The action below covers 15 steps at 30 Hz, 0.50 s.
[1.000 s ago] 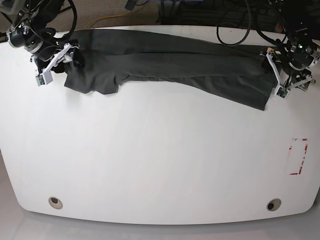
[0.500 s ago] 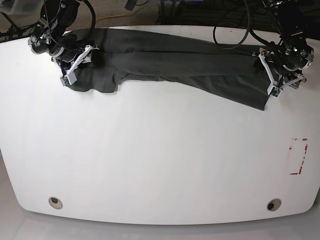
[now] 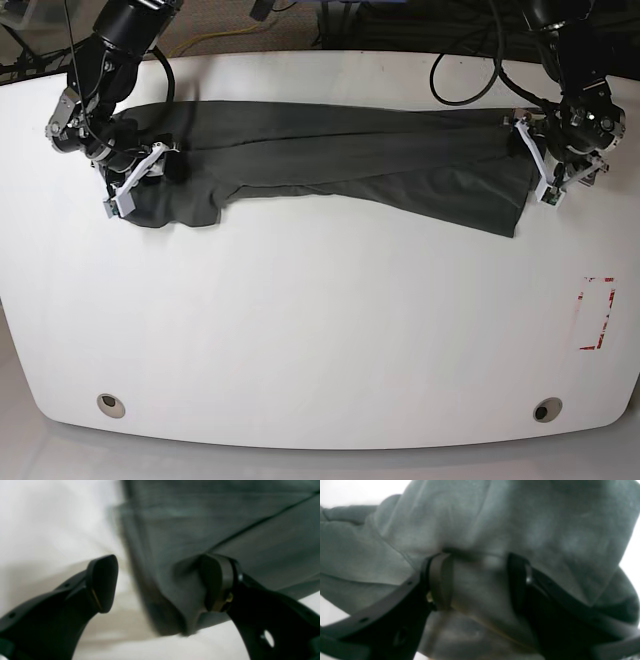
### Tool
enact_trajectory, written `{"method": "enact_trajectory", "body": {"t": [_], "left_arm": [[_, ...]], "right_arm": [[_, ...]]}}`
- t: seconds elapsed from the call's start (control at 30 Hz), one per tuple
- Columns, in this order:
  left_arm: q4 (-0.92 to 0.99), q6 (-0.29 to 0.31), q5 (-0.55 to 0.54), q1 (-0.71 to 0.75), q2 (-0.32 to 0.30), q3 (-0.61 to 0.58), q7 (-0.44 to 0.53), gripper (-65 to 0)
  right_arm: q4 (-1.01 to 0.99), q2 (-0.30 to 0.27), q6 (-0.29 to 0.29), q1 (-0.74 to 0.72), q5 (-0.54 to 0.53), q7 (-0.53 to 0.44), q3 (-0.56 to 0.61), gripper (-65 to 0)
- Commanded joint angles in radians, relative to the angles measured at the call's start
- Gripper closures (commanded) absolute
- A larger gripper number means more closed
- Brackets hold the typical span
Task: Fold the T-shirt properly
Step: 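Release the left gripper and regrasp the folded shirt's end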
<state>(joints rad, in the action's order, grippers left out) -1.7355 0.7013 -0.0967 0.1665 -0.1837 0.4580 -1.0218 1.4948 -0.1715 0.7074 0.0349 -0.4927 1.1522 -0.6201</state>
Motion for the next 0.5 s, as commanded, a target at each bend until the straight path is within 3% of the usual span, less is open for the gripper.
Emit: {"method": "enact_trajectory", "body": {"t": [0.0,0.2,0.47], "left_arm": [[-0.083,-0.003,-0.034,-0.022,-0.015,0.006,0.004,-47.1],[-0.110,-0.003,-0.209,-0.049,-0.041,0.022,-0.039,-47.2],[-0.017,-0.003,-0.163,-0.155,-0.015,0.032,-0.041,-47.5]], "right_arm": [[0.007,-0.015,-0.009,-0.014,0.033,0.018,-0.001,-32.8],[0.007,-0.020,-0.009,-0.022,0.030,0.018,0.041,-32.7],[0.005,-0.010,-0.009,-0.008,0.027,0.016,0.062,-32.5]]}}
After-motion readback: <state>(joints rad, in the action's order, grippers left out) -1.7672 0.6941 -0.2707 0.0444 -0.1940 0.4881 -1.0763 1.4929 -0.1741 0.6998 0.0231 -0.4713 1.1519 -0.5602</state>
